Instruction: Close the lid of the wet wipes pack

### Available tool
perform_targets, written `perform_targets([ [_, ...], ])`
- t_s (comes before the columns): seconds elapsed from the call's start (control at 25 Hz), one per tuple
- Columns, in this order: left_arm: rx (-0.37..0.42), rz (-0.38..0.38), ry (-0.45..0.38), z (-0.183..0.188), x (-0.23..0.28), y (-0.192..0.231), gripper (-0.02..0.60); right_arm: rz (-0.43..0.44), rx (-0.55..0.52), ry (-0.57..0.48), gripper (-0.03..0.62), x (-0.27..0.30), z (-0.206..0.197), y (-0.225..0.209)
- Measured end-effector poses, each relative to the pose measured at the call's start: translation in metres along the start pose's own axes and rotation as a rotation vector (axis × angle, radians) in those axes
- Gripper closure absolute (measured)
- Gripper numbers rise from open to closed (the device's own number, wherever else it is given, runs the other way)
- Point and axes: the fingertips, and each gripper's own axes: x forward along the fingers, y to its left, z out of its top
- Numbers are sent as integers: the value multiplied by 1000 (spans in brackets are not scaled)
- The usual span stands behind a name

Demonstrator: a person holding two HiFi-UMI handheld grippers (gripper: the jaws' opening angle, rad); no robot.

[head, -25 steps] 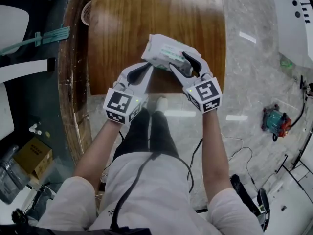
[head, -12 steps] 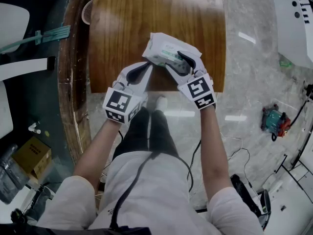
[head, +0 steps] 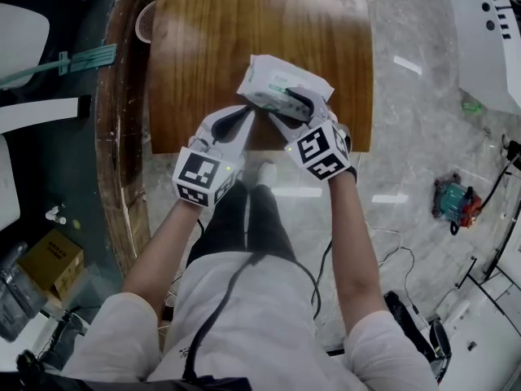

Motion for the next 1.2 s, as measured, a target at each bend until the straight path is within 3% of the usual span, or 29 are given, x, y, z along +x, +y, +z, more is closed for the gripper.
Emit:
perform_targets([
  [0.28, 4, 1, 0, -2, -10, -3, 565, -23, -37, 78, 365, 7, -7, 2],
  [0.72, 32, -9, -24, 16, -28, -15, 565, -41, 149, -91, 370, -29, 18, 9],
  [1.0, 48, -8, -73, 49, -46, -34, 577, -102, 271, -268, 536, -83, 45, 15],
  [1.2, 54, -8, -103, 69, -65, -50, 578, -151, 313, -353, 585, -123, 59, 25],
])
